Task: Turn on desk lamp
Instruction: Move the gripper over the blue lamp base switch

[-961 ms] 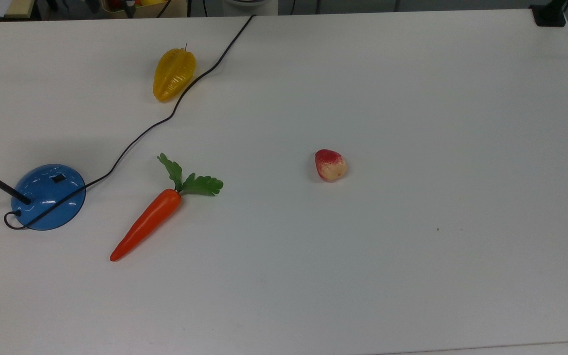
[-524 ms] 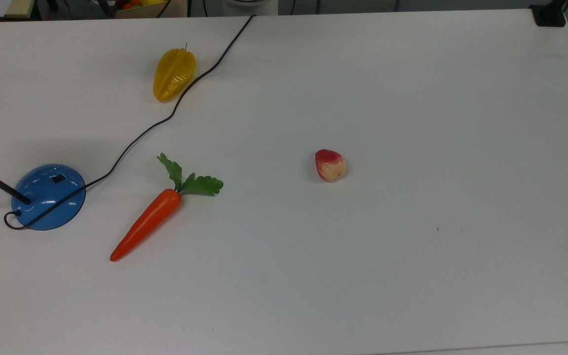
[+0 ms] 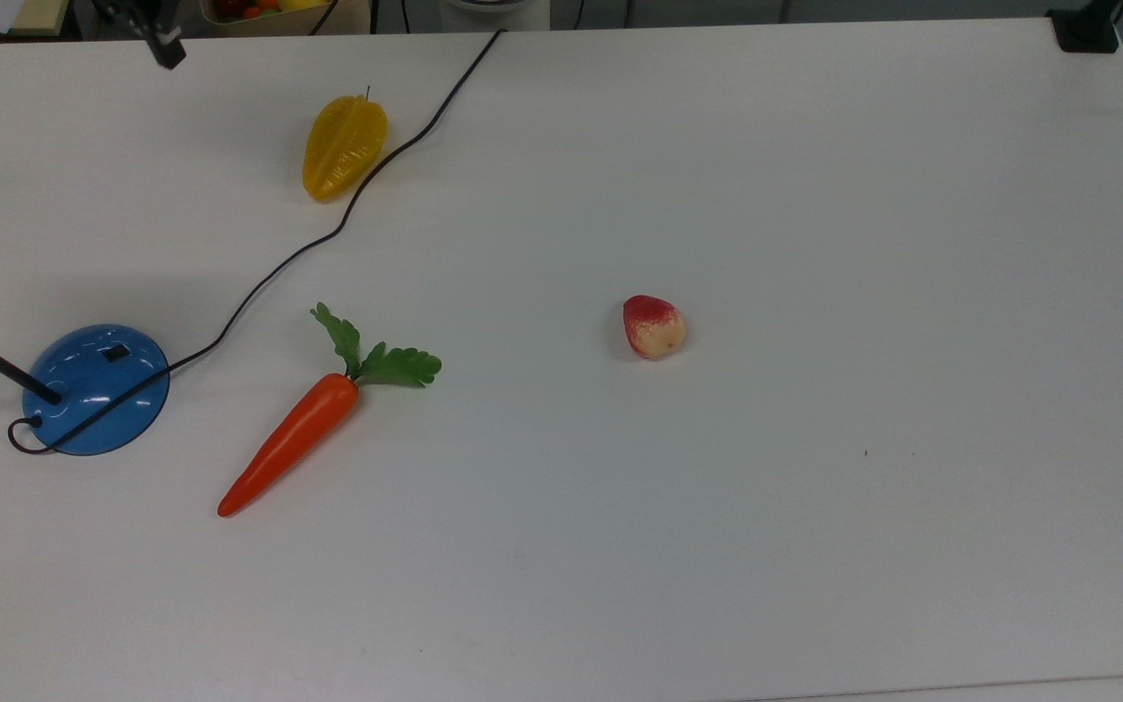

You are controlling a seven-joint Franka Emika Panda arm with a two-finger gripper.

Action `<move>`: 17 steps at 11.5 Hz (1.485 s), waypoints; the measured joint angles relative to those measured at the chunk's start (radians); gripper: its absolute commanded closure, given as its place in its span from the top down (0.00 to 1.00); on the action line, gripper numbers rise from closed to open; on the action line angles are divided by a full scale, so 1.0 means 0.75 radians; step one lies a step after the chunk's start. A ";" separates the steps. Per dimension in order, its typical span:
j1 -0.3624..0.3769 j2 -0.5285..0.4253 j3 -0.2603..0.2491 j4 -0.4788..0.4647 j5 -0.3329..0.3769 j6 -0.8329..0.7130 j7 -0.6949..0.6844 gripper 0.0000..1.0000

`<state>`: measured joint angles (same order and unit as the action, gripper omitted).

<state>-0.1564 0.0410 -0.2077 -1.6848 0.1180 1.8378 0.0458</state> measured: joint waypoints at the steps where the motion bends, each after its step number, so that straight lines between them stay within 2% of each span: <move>1: -0.002 0.000 -0.001 -0.046 0.000 0.098 0.040 0.00; 5: -0.014 0.002 -0.001 -0.261 0.000 0.503 0.081 0.00; 8: -0.016 0.029 -0.001 -0.370 0.000 0.749 0.083 0.00; 13: -0.016 0.286 0.001 -0.386 0.000 1.153 0.131 0.00; 17: -0.017 0.395 0.001 -0.300 0.000 1.203 0.173 0.00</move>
<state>-0.1692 0.3372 -0.2066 -1.9101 0.1182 2.7399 0.1757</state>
